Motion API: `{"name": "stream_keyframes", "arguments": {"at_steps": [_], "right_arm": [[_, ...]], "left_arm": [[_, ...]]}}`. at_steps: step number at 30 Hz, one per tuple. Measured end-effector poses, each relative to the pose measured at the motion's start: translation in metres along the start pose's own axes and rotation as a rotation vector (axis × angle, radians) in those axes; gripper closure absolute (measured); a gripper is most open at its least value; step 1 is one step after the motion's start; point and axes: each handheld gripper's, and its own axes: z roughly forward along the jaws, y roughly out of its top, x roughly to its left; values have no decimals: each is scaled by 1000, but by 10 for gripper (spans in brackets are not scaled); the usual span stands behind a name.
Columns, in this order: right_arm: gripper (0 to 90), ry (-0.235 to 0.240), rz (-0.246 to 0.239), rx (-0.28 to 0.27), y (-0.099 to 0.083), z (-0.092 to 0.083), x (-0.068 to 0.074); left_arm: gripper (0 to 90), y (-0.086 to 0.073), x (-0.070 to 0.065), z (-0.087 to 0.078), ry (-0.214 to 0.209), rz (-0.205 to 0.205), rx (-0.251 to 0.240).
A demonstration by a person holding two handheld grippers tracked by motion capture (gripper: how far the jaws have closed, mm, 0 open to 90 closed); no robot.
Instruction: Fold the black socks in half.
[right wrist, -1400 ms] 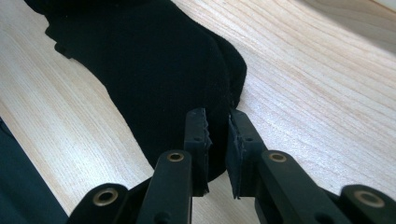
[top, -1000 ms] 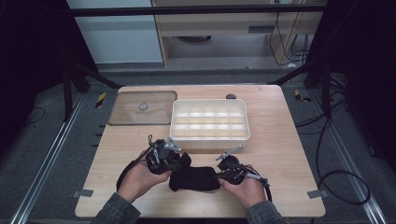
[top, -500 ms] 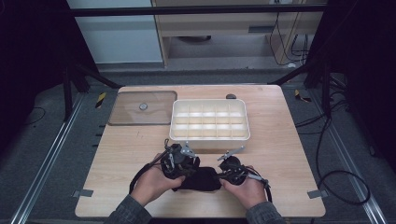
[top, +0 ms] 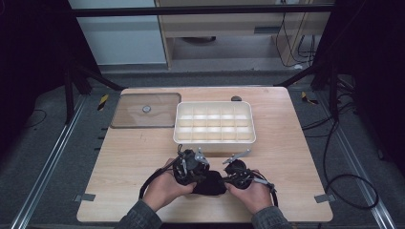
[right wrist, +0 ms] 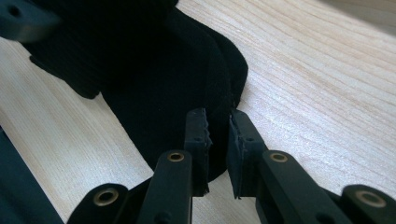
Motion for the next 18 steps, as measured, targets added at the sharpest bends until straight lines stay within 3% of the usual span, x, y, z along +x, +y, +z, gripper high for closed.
{"name": "stream_keyframes", "arguments": {"at_steps": [3,11,14,18], "right_arm": [[795,1,3,-2,0,0,0],[793,7,7,-1,-1,0,0],[789,8,6,0,-1,0,0],[781,7,5,0,-1,1,0]], "left_arm": [[810,0,-1,5,22,18,32],[798,0,-3,12,8,1,28],[765,-1,-4,11,-3,-18,3],[654,2,-9,3,-25,-47,-75]]}}
